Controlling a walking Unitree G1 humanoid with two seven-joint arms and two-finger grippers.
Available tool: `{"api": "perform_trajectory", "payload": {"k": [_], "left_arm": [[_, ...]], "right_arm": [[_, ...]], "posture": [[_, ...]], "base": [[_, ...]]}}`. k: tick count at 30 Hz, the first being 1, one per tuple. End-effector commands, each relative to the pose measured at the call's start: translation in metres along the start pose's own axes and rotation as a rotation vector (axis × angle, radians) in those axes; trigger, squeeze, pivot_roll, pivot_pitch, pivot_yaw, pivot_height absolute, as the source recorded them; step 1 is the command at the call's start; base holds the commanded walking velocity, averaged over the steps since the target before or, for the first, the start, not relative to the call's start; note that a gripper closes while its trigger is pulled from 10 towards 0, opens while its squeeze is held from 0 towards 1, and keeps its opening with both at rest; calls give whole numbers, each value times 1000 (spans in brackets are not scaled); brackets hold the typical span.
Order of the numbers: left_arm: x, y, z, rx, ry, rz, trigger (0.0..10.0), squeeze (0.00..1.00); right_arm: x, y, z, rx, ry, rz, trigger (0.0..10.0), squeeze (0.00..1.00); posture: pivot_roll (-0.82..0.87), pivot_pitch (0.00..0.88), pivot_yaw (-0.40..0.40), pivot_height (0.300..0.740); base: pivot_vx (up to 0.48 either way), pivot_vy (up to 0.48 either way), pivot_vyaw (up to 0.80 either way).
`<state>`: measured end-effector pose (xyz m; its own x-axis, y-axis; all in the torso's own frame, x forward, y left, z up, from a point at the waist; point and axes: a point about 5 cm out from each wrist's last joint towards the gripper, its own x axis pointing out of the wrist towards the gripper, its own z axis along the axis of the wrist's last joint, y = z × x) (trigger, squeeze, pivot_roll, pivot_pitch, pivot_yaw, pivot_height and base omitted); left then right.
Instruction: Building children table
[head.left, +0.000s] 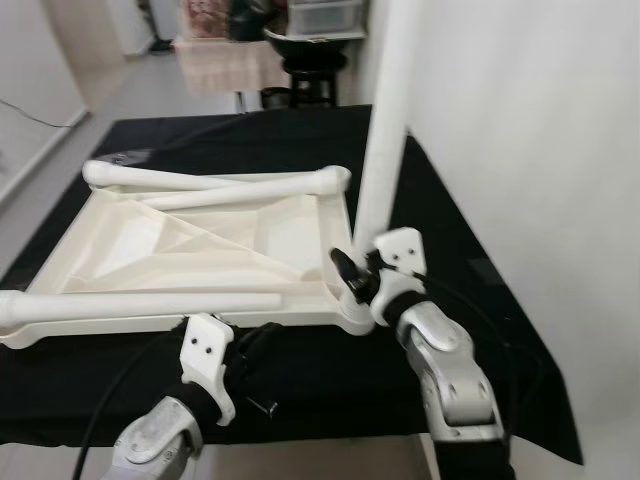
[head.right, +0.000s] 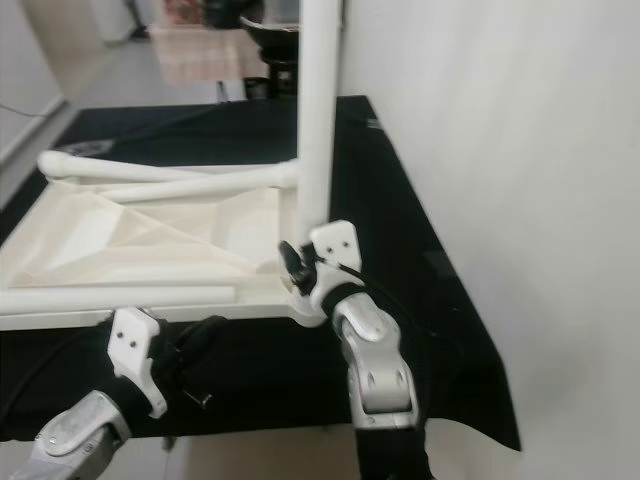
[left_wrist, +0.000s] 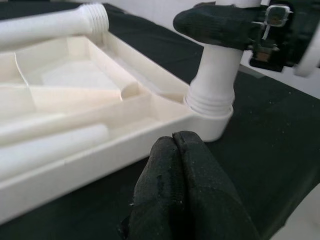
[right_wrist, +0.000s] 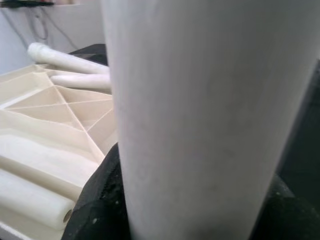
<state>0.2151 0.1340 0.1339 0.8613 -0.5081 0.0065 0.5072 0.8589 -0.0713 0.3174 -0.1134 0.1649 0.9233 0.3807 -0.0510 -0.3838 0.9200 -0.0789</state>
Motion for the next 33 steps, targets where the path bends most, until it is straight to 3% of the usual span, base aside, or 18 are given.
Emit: {"api": "perform_trajectory", "payload": {"k": [1,2,3,5,6,7,8,9,12,14,17,19,33], "left_arm": [[-4,4,1,4,17,8,10000,0],[-5,4,1,4,17,8,10000,0],[-5,2,1,2,18,2,10000,0],[-6,0,0,-7,20,-5,10000,0],[-6,0,0,-7,20,-5,10000,0],[-6,-1,0,-9,21,-7,10000,0],[-6,-1,0,-9,21,-7,10000,0],[-6,-3,-1,-13,22,-10,10000,0],[-6,-3,-1,-13,22,-10,10000,0],[-5,-5,-1,-15,18,-8,10000,0],[-5,-7,0,-14,13,-2,10000,0],[-5,-8,-1,-18,8,10,10000,0],[0,-9,-4,-60,-11,4,10000,0]], "right_arm": [[-2,-12,-15,53,59,-21,10000,882],[-1,-14,-9,59,38,-6,10000,882],[-2,-8,4,37,-16,128,10000,1000],[-6,1,21,22,-98,369,10000,1000],[-6,1,21,22,-98,369,10000,1000],[-9,2,25,26,-120,442,10000,396],[-9,2,25,26,-120,442,10000,396],[-11,-2,25,23,-123,522,10000,0],[-11,-2,25,23,-123,522,10000,0],[-9,-12,22,-11,-106,644,10000,0],[-5,-20,21,10,-91,715,10000,0],[3,-31,20,42,-52,793,0,0],[7,-45,17,49,-25,787,0,0]], "posture": [[41,142,30,740],[41,142,30,740],[53,142,32,740],[53,138,31,740],[53,138,31,740],[53,137,30,740],[53,137,30,740],[64,138,20,740],[64,138,20,740],[75,137,-1,740],[79,138,-8,740],[84,139,-14,740],[80,148,-30,740]], "base": [[0,0,0],[0,0,0],[0,0,0],[0,0,0],[0,0,0],[0,0,0],[0,0,0],[0,0,0],[0,0,0],[0,0,0],[0,0,0],[0,0,0],[0,0,0]]}}
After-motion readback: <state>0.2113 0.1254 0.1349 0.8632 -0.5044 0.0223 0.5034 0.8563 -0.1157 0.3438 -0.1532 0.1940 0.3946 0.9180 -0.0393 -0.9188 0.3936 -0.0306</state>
